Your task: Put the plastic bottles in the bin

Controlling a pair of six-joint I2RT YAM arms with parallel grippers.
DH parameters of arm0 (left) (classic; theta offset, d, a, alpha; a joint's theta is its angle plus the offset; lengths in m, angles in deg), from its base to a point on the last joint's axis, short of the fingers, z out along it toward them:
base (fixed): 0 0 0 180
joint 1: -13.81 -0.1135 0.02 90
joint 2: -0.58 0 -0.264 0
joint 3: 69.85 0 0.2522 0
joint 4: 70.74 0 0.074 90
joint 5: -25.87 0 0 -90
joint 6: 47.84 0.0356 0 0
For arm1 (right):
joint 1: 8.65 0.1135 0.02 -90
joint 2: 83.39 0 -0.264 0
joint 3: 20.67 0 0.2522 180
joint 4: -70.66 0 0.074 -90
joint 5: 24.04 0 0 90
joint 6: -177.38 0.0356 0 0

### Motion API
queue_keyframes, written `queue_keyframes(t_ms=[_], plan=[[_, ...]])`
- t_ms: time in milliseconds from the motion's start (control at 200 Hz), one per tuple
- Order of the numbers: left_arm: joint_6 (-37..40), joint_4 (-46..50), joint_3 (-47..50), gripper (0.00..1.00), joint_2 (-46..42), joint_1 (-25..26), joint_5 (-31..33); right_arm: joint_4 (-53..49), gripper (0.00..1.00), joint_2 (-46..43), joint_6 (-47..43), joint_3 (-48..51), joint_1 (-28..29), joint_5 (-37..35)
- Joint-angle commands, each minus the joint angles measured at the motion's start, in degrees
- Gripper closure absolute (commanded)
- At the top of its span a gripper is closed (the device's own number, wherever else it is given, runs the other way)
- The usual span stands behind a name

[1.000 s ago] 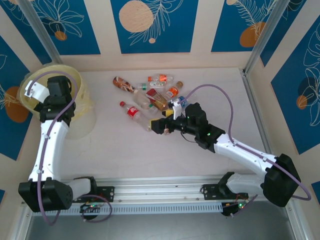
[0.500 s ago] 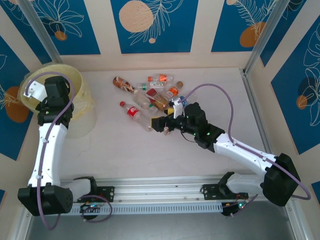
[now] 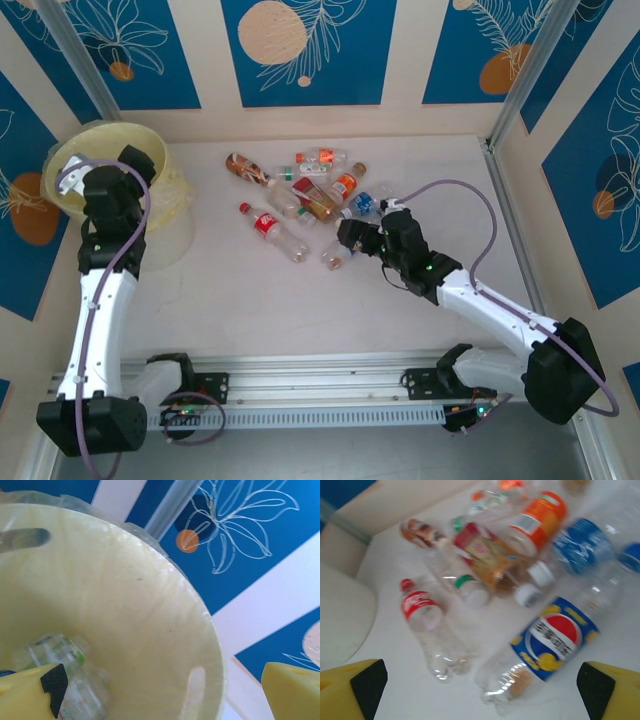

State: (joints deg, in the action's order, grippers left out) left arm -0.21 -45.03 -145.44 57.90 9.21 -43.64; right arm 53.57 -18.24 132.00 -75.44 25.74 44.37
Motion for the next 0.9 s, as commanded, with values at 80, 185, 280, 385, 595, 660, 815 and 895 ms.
queue_keyframes(t_ms=[80, 185, 280, 385, 595, 660, 815, 895], plan=[[4.8, -8.0, 1.2, 0.00, -1.7, 0.3, -14.1, -5.8, 0.00, 3.3, 12.3, -1.2, -0.5, -1.5], [5.0, -9.2, 0.3, 0.00, -1.3, 0.6, -24.0, -4.6, 0.00, 7.2, 18.4, -1.6, -0.4, 0.5], [4.9, -8.3, -1.2, 0.00, -0.5, 2.4, -30.1, -3.1, 0.01, 11.3, 20.9, -3.0, -0.3, 3.5], [5.8, -8.0, -1.4, 0.00, -0.3, 6.9, -32.0, -4.0, 0.00, 15.8, 22.0, -6.2, 1.1, 3.5], [5.8, -12.9, 3.2, 0.00, 1.2, 17.5, -32.2, -8.3, 0.01, 22.3, 29.9, -10.6, 6.3, -6.5], [6.4, -12.1, 3.5, 0.00, 2.4, 18.9, -32.2, -9.4, 0.00, 23.8, 32.5, -11.4, 7.9, -10.0], [8.2, -13.1, 5.3, 0.00, 3.4, 20.4, -33.6, -10.7, 0.01, 28.2, 32.6, -14.4, 9.2, -10.0], [9.0, -14.8, 6.7, 0.00, 3.2, 20.6, -34.8, -11.5, 0.00, 30.8, 31.8, -16.4, 9.5, -9.6]])
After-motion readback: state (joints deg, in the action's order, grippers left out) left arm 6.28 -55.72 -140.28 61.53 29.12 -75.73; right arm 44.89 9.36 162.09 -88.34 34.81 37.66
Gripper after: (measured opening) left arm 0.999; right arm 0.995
